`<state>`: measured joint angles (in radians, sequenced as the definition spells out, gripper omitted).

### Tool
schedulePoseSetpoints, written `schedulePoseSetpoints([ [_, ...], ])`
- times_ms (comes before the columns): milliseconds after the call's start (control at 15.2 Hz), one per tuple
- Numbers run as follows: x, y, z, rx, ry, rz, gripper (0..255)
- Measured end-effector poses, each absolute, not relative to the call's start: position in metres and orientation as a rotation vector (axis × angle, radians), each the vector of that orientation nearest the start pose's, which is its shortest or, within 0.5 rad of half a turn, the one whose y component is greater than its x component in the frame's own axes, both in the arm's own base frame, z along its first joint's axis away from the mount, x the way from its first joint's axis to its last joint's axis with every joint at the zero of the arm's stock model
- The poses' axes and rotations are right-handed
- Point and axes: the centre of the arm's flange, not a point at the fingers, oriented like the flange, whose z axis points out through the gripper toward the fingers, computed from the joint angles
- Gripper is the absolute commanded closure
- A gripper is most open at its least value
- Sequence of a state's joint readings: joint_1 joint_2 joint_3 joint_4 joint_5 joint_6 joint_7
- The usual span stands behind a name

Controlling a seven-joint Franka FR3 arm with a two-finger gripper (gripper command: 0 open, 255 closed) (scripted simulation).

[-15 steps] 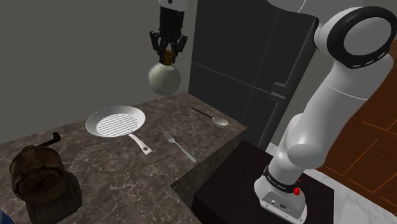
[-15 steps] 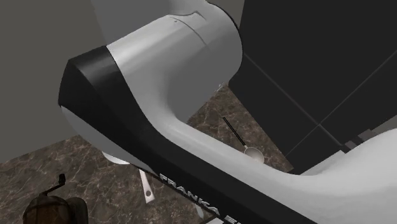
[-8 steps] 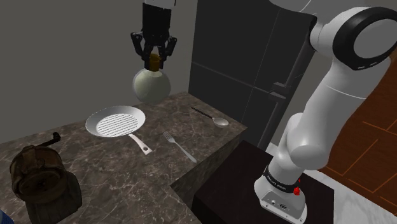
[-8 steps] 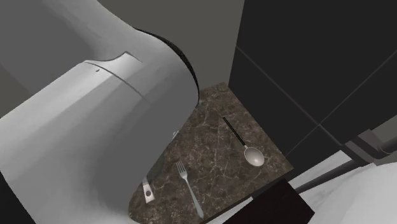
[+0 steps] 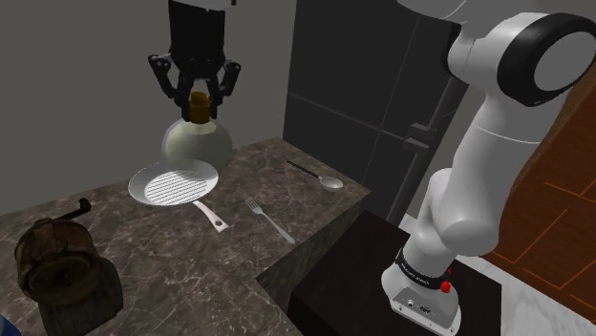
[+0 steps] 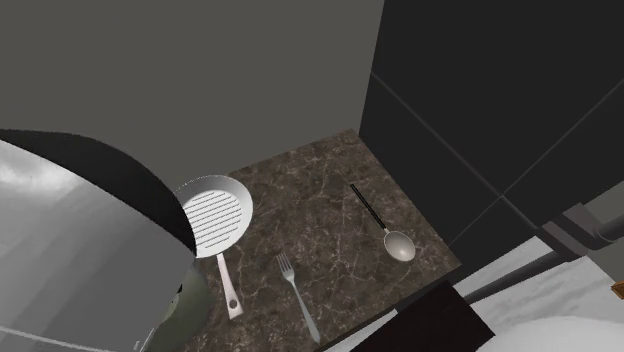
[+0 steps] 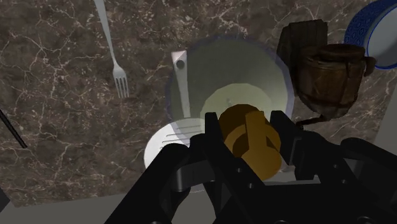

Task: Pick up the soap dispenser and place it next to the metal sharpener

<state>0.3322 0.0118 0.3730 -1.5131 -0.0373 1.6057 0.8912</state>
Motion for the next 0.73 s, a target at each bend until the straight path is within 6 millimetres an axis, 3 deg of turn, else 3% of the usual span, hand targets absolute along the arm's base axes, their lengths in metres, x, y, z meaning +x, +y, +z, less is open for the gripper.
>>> schedulePoseSetpoints([
  [726,0.378,0.497,0.650,-3.090,0.287,-0.125,255],
])
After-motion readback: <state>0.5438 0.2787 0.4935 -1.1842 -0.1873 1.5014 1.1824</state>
